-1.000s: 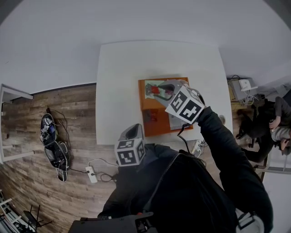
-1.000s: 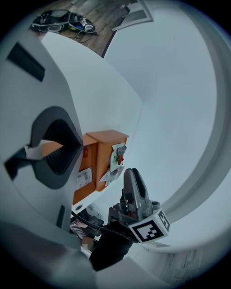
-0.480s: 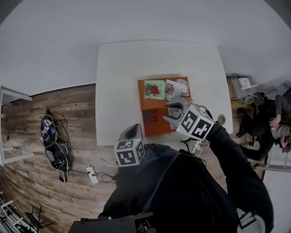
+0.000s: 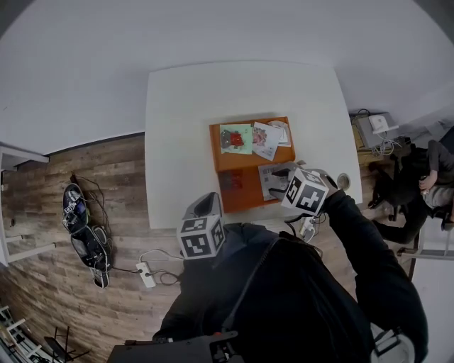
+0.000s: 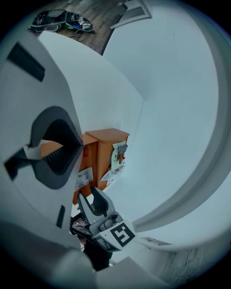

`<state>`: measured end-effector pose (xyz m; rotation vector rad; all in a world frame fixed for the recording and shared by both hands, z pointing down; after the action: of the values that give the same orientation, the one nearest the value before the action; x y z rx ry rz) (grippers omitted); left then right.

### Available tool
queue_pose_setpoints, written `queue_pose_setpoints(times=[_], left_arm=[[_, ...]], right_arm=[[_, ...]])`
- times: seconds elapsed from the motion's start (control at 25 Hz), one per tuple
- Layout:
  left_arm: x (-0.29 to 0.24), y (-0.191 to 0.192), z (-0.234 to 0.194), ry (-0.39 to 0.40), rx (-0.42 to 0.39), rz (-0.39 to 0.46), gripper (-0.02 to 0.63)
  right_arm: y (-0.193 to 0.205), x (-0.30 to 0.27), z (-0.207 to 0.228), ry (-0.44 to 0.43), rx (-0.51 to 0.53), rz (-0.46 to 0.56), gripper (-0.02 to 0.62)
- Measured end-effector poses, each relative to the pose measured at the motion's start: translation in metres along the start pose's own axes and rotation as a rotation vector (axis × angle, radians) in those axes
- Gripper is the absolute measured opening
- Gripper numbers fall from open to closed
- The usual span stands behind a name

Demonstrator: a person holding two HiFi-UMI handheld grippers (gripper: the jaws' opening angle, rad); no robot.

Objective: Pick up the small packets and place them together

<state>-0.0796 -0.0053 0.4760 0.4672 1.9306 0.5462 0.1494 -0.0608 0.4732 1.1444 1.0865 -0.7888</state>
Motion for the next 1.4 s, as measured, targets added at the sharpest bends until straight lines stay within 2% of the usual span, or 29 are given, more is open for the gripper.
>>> queue_pose_setpoints(times=[0.56, 0.8, 1.08, 1.4], left_arm=[[0.001, 0.001, -0.001, -0.004, 0.003, -0.002, -0.002], [0.000, 0.001, -0.001, -0.003, 0.005, -0.001, -0.002], [-0.007, -0.003, 0.004, 0.014, -0.003, -0.003, -0.002], [-0.007, -0.003, 0.005, 0.017, 0.004, -0.003, -0.002]], right_arm=[[0.011, -0.044, 0.005, -0.014, 0.125, -0.222, 0.201], [0.009, -0.047, 0.004, -0.004, 0.137, -0.276, 0.201], [0.004, -0.054, 0.002, 0.025, 0.197, -0.357, 0.198], [0.005, -0.052, 0.003, 0.012, 0.187, -0.346, 0.158]])
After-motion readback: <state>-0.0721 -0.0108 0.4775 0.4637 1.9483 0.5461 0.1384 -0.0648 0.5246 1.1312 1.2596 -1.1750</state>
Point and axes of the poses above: the fingertips, and each gripper's own axes: x backward along the fingers, z to its right, y out of its underside, the point moved 9 cm from there along x, backward along the fingers, and after that the axes turned 4 degrees about -z, right-handed, at the moved point
